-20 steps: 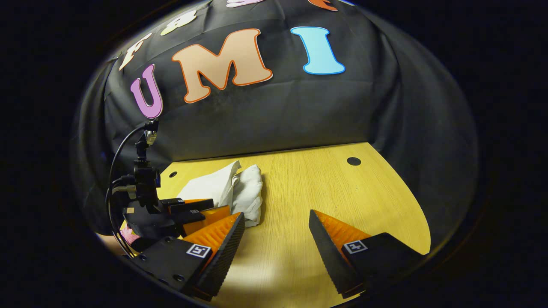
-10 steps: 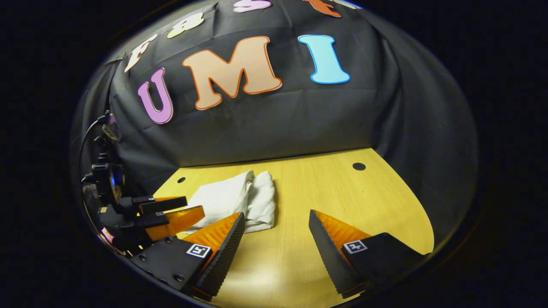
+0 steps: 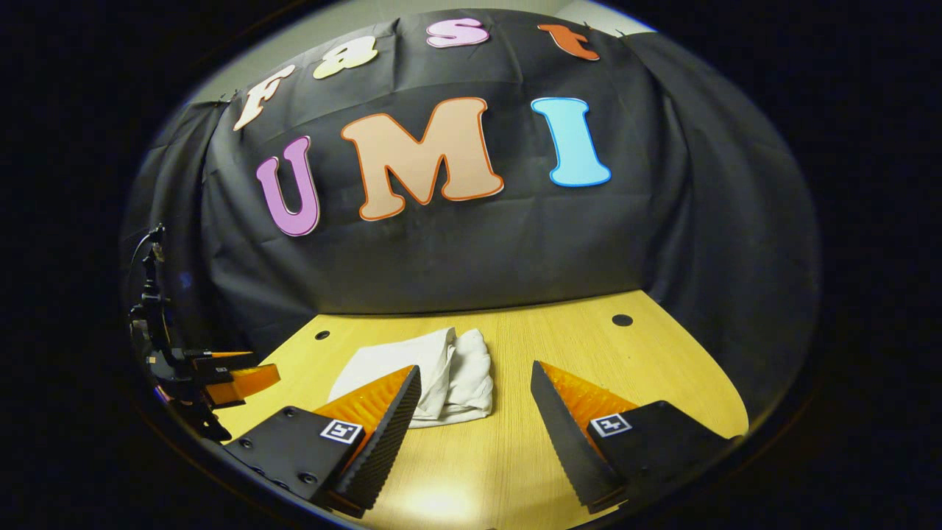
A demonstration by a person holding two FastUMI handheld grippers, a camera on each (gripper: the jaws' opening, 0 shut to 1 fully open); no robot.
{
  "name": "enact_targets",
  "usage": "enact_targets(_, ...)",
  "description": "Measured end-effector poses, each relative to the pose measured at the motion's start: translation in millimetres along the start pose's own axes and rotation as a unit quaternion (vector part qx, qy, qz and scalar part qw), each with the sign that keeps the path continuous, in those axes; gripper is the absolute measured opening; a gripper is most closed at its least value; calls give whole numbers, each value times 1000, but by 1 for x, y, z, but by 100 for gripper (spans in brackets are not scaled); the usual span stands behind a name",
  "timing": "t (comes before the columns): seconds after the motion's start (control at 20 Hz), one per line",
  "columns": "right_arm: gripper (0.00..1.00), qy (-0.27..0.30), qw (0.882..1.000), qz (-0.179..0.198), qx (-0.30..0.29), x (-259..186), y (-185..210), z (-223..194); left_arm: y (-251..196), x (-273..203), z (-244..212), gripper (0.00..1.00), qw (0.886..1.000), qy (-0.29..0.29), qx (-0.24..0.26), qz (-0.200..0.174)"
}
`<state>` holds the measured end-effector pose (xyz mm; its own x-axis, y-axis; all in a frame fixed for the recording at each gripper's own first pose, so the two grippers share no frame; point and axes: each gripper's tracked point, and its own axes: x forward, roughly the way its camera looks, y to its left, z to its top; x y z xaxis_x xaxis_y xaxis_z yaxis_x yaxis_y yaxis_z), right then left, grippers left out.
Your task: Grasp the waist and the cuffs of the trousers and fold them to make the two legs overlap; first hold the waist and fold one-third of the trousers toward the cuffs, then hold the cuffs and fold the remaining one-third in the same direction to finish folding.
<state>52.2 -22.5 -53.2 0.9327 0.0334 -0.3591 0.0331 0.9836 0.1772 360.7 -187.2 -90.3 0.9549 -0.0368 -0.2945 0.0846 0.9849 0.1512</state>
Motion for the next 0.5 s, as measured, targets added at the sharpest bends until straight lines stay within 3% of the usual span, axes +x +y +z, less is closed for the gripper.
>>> enact_targets(0.15,96,-6,1000,-5,2,-7,4,-1,11,-5,-2,95,1000,-1,-10,9)
enact_targets(0.5,97,-12,1000,-24,-1,-20,4,-2,4,-5,-11,94,999,17,-26,-21)
